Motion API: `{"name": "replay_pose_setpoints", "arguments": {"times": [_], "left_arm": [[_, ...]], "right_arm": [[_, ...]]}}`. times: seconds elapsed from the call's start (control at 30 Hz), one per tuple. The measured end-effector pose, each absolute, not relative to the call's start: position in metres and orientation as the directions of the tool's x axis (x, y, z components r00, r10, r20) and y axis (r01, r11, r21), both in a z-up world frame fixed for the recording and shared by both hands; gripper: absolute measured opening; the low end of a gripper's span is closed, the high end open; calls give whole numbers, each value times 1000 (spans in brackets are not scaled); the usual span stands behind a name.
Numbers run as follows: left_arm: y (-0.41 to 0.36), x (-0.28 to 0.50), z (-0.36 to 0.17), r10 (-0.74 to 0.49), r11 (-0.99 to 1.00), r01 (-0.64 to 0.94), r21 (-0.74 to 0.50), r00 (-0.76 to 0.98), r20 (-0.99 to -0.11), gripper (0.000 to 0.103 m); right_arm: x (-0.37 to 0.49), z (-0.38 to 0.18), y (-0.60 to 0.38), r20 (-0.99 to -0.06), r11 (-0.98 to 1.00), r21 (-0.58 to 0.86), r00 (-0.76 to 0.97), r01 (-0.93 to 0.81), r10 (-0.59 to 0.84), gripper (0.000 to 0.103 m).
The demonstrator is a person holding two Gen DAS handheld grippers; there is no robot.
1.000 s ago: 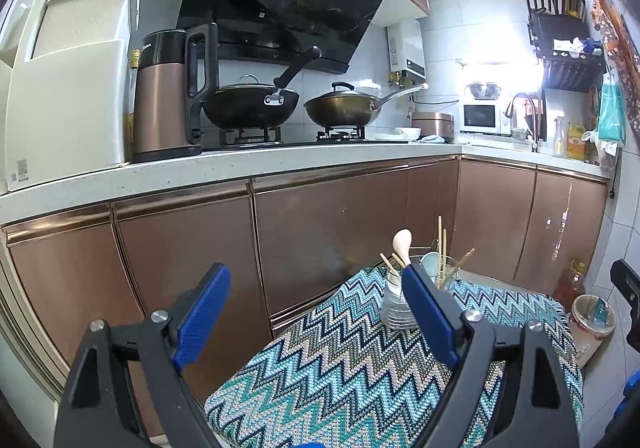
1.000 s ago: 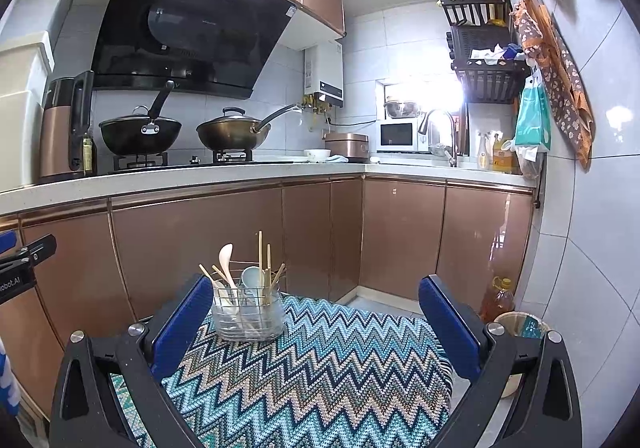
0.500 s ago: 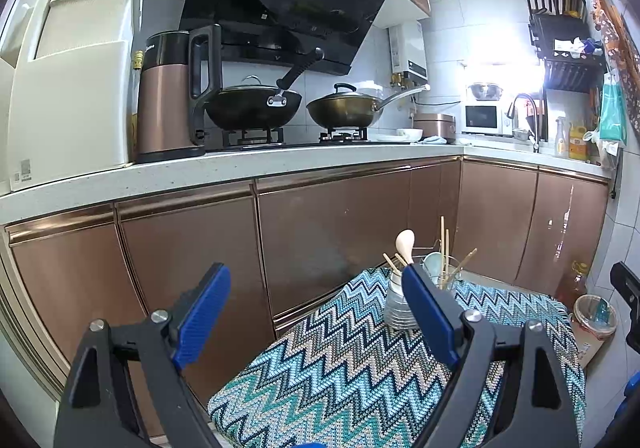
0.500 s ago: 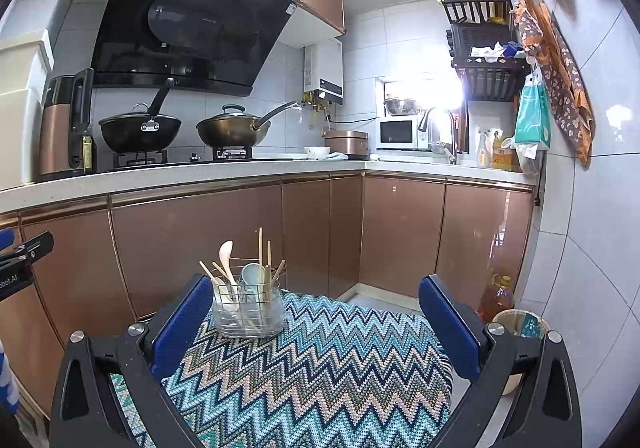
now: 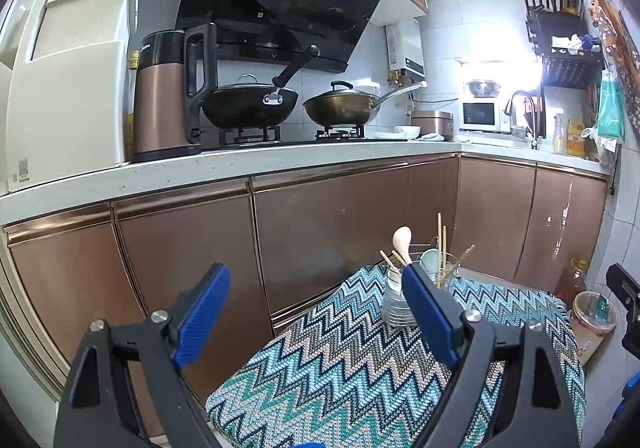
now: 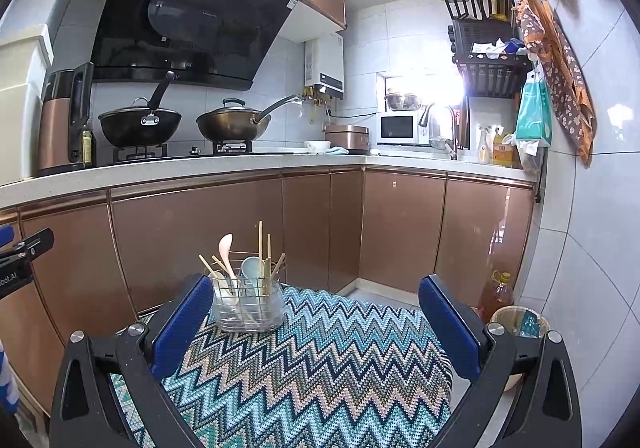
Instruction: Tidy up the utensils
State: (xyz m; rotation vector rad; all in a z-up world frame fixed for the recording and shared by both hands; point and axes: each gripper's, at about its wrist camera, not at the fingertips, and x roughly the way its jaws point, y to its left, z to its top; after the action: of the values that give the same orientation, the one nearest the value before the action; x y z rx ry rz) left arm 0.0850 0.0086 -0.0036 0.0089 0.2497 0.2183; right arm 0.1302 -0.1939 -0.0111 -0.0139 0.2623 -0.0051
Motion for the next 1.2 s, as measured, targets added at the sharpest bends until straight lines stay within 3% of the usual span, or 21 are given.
{"name": "replay_pose_setpoints", "arguments": {"times": [1.2], "left_arm": [[-2,62,4,164,986,-162,23,969,-186,87]], "right_arm": [[105,1,-192,-252,999,-46,967,28,-39,103]]}}
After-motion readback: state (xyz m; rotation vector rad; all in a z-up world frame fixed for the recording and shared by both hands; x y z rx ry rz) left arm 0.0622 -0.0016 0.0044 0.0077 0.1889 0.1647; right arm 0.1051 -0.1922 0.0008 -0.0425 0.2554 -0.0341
